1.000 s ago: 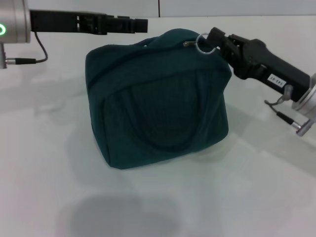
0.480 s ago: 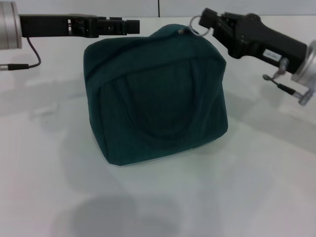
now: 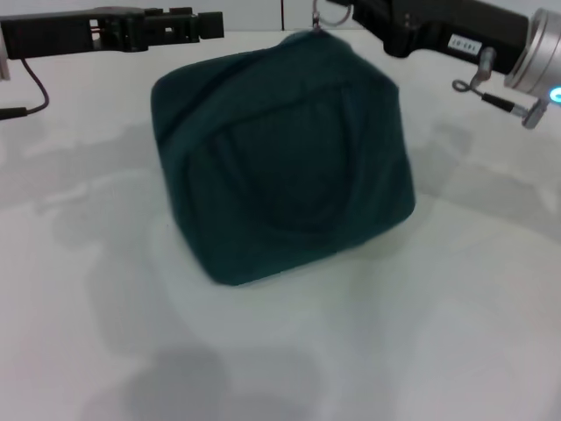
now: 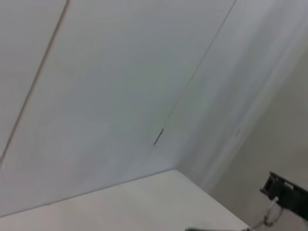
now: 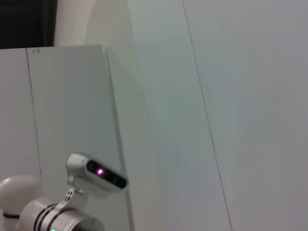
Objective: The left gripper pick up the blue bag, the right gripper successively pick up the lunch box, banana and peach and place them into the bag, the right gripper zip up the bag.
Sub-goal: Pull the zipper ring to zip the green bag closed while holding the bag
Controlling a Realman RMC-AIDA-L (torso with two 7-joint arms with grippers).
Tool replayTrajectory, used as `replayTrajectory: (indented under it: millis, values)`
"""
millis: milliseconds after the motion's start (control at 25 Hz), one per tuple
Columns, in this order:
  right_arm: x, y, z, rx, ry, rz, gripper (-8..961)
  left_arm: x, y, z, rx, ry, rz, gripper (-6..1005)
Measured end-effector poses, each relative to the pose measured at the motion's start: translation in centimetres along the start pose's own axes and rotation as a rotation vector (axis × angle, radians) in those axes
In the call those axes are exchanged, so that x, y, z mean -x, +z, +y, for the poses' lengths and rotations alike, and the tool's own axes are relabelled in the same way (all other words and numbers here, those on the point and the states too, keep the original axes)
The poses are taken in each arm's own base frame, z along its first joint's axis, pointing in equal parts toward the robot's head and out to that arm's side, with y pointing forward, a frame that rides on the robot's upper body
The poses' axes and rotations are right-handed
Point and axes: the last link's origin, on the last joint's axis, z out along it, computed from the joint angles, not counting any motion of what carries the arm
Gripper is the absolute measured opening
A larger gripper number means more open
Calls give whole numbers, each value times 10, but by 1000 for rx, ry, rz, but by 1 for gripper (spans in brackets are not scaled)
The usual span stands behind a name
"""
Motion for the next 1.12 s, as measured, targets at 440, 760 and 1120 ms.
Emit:
replayTrajectory:
  millis: [440, 760, 1120]
  values:
    - [-3, -1, 1, -4, 9, 1, 123, -1, 13, 12, 77, 25, -70, 827]
    - [-6, 0, 5, 9, 13, 1, 124, -2, 40, 29, 119, 74, -178, 827]
    - [-6, 1, 7, 19, 12, -5, 125, 2, 66, 32, 18, 189, -272, 826]
